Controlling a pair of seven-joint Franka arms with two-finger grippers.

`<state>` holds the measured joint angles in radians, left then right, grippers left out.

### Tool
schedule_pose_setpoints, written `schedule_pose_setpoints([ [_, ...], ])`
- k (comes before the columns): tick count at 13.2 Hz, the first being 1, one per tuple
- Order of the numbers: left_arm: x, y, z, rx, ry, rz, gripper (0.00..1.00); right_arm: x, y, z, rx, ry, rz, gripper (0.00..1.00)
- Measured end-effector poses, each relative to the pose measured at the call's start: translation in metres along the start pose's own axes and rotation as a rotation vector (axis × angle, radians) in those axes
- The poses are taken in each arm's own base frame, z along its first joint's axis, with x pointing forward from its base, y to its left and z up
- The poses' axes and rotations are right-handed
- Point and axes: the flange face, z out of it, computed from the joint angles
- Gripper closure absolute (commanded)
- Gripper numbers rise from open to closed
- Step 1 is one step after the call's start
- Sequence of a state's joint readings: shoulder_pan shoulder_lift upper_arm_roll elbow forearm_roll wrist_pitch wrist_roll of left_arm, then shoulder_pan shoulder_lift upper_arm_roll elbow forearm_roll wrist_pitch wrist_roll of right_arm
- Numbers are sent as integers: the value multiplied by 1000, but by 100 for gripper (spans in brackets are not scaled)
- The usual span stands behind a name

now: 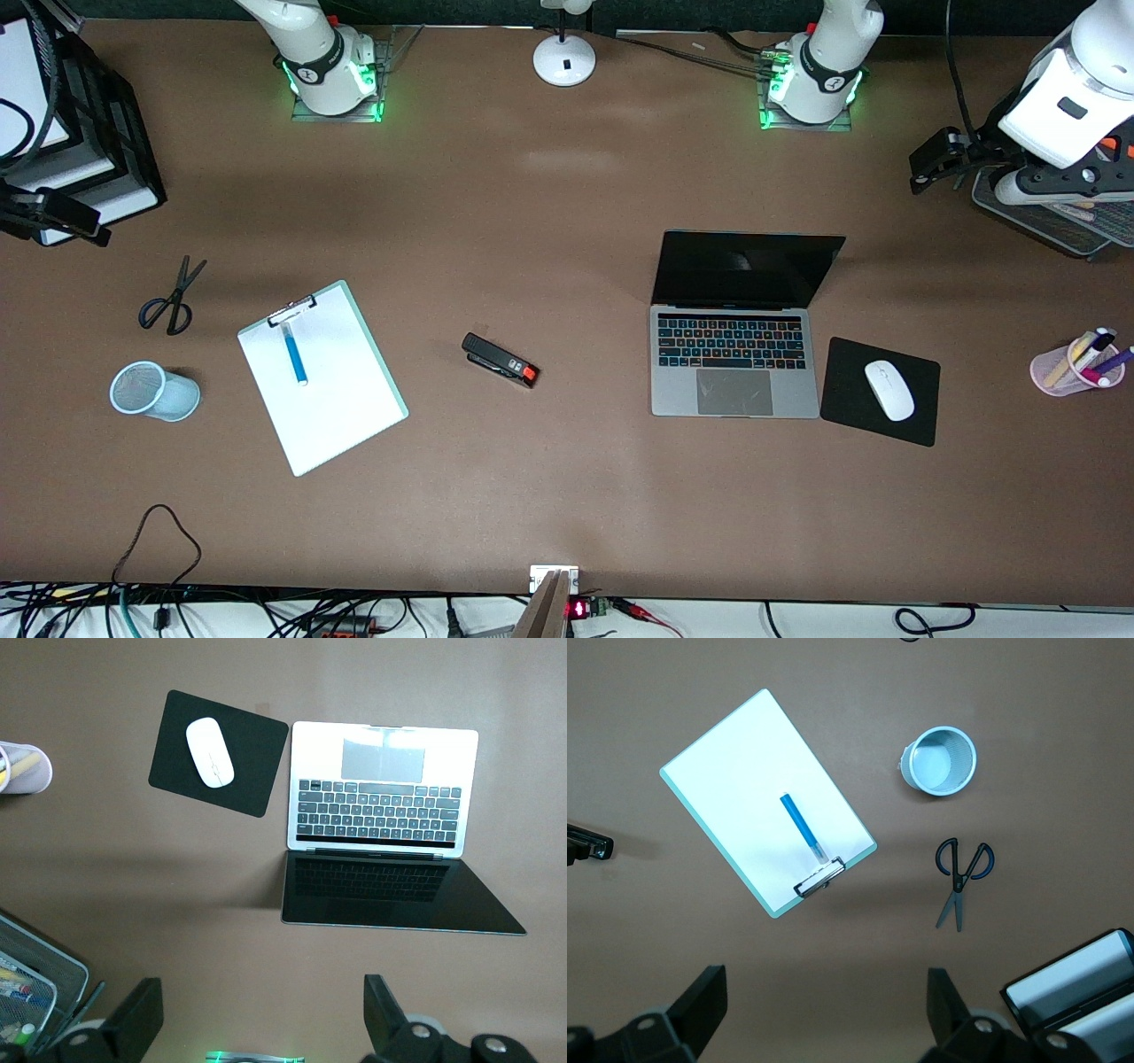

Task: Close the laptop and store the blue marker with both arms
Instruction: 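Move the left gripper toward the laptop lid while the right gripper reaches the clipboard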

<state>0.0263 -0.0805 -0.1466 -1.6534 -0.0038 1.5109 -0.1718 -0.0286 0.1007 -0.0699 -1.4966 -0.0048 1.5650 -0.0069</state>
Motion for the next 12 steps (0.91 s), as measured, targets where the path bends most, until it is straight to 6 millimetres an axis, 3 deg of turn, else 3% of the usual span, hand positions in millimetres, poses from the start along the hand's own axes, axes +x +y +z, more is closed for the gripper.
schedule_pose_setpoints([
  [6,2,1,4,1,-11,1,0,3,-5,1,0,15,-9,0],
  [12,11,20,46,18,-114,9,0,4,-6,1,0,16,-10,0],
])
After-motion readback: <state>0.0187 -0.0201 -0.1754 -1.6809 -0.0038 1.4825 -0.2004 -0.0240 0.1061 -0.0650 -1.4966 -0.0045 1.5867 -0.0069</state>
